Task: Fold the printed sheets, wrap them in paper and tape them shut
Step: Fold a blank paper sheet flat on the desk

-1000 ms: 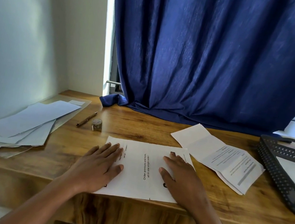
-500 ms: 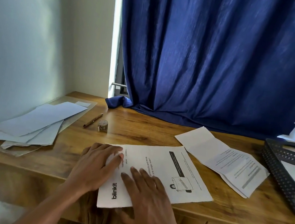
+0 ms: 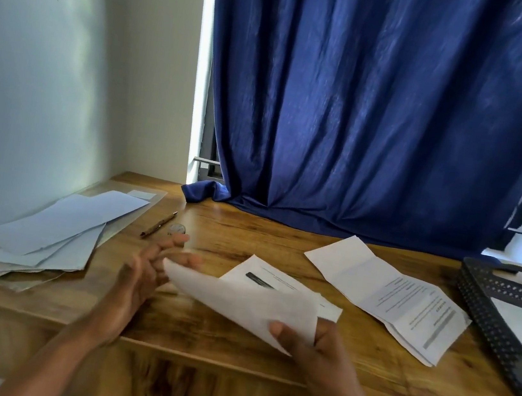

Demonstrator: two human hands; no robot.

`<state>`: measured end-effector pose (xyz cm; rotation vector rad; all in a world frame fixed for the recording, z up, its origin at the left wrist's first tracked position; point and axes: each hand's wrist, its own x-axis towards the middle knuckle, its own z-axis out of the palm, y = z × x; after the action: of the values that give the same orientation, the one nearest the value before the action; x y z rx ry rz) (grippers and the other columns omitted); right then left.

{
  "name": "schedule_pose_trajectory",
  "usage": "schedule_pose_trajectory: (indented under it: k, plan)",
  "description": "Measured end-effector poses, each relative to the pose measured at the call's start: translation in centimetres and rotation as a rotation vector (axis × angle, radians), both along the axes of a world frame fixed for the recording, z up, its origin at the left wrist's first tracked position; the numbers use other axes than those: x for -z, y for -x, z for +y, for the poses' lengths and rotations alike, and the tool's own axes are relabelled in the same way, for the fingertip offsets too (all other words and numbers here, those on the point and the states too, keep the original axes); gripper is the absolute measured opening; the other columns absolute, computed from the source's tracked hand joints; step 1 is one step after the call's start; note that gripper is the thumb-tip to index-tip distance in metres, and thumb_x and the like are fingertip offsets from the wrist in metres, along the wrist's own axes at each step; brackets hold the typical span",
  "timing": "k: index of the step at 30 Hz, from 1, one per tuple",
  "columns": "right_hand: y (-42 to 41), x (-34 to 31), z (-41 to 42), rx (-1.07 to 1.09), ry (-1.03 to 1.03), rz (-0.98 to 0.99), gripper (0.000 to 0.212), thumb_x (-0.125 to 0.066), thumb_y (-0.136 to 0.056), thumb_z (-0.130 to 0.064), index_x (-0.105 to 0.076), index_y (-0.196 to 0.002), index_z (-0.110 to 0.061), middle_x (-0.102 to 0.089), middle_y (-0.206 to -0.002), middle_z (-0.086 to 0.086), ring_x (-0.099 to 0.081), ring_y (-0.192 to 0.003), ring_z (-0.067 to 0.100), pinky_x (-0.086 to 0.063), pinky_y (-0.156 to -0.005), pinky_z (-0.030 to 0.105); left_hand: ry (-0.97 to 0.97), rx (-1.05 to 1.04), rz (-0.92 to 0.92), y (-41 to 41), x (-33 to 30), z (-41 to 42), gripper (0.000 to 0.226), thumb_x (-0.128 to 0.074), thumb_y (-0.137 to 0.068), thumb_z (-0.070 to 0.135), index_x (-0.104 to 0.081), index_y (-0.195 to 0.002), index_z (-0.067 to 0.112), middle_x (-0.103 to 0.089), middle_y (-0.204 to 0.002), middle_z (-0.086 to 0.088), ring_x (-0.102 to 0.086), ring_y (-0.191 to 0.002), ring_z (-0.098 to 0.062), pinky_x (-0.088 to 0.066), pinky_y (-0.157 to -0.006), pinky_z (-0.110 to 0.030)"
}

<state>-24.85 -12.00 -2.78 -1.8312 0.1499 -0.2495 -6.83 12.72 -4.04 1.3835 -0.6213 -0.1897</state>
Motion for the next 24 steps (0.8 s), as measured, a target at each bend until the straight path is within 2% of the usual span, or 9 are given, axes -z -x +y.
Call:
schedule_pose_trajectory:
  k: [2, 5, 9, 12, 15, 17, 19, 21, 24]
  plan:
    - [-0.9, -0.9, -0.7, 0.106, -0.036, 0.003, 0.038, -0.071, -0.073, -0.048, -0.064, -0.108, -0.036, -0.075, -0.103, -0.012, -0.07, -0.096, 0.009, -0.059, -0.078, 0.025, -0.066, -0.02, 0.059, -0.3, 0.1, -1.2, 0.115, -0.076, -0.038, 0.091, -0.059, -0.131, 0.027, -0.077, -0.113, -0.001, -0.07, -0.112, -0.026, -0.058, -0.09, -0.038]
    - [-2.0, -1.5, -1.5, 0.206, -0.037, 0.035, 0.03, -0.068, -0.079, -0.053, -0.058, -0.104, -0.039, -0.069, -0.105, -0.013, -0.067, -0.094, 0.009, -0.056, -0.074, 0.02, -0.222, 0.06, -0.063, 0.4, 0.2, -2.7, 0.097, -0.091, -0.055, 0.061, -0.049, -0.139, 0.036, -0.072, -0.127, 0.007, -0.069, -0.117, -0.018, -0.061, -0.092, -0.041]
    - [-3.3, -1.4, -3.0, 0.338, -0.017, -0.018, 0.016, -0.066, -0.089, -0.047, -0.056, -0.101, -0.042, -0.068, -0.103, -0.016, -0.065, -0.089, 0.006, -0.05, -0.066, 0.018, -0.315, -0.107, -0.13, -0.7, -0.1, -5.0, 0.085, -0.086, -0.064, 0.06, -0.048, -0.137, 0.039, -0.074, -0.119, 0.006, -0.071, -0.108, -0.012, -0.061, -0.091, -0.039]
    - [-4.3, -0.6, -4.0, 0.449, -0.015, -0.045, 0.037, -0.063, -0.094, -0.046, -0.051, -0.127, -0.035, -0.062, -0.125, -0.009, -0.059, -0.094, 0.003, -0.048, -0.071, 0.021, -0.413, -0.24, -0.192, -1.6, -0.2, -6.9, 0.081, -0.081, -0.081, 0.045, -0.039, -0.15, 0.033, -0.069, -0.118, 0.011, -0.067, -0.104, -0.009, -0.057, -0.09, -0.032]
    - [-4.8, 0.3, -4.6, 0.624, 0.017, -0.086, 0.06, -0.062, -0.096, -0.044, -0.034, -0.147, -0.035, -0.047, -0.145, -0.003, -0.05, -0.118, 0.012, -0.046, -0.096, 0.031, -0.583, -0.263, -0.306, -1.5, 0.5, -7.5, 0.087, -0.07, -0.088, 0.057, -0.023, -0.158, 0.036, -0.045, -0.152, 0.009, -0.045, -0.138, -0.015, -0.045, -0.111, -0.041]
    - [-4.7, 1.0, -4.5, 0.648, 0.137, -0.103, 0.058, -0.061, -0.096, -0.047, -0.032, -0.146, -0.043, -0.04, -0.154, -0.008, -0.044, -0.134, 0.015, -0.043, -0.108, 0.038, -0.753, -0.168, -0.56, -1.0, 1.1, -7.4, 0.087, -0.051, -0.091, 0.073, -0.009, -0.161, 0.042, -0.008, -0.17, 0.015, -0.009, -0.157, -0.01, -0.021, -0.127, -0.043]
    - [-4.5, 1.4, -4.0, 0.589, 0.356, -0.11, 0.059, -0.058, -0.096, -0.052, -0.029, -0.147, -0.044, -0.032, -0.157, -0.014, -0.036, -0.14, 0.01, -0.037, -0.114, 0.036, -0.911, -0.036, -0.827, -0.4, 1.5, -7.6, 0.081, -0.031, -0.095, 0.077, 0.003, -0.161, 0.045, 0.018, -0.168, 0.021, 0.021, -0.153, -0.002, 0.003, -0.128, -0.039]
    - [-4.4, 1.6, -3.4, 0.508, 0.668, -0.137, 0.057, -0.051, -0.097, -0.056, -0.029, -0.148, -0.042, -0.026, -0.159, -0.016, -0.025, -0.146, 0.006, -0.025, -0.118, 0.029, -1.012, 0.056, -0.914, -0.1, 1.6, -7.9, 0.07, -0.025, -0.1, 0.073, 0.0, -0.16, 0.048, 0.022, -0.166, 0.023, 0.03, -0.149, 0.001, 0.013, -0.126, -0.038]
    - [-4.5, 1.7, -2.6, 0.331, 0.978, -0.071, 0.052, -0.039, -0.1, -0.061, -0.035, -0.148, -0.043, -0.021, -0.164, -0.018, -0.011, -0.152, 0.005, -0.012, -0.119, 0.027, -1.105, 0.096, -0.85, -0.1, 1.5, -8.2, 0.074, -0.013, -0.093, 0.08, -0.012, -0.16, 0.047, 0.002, -0.169, 0.022, 0.015, -0.154, 0.0, 0.007, -0.129, -0.042]
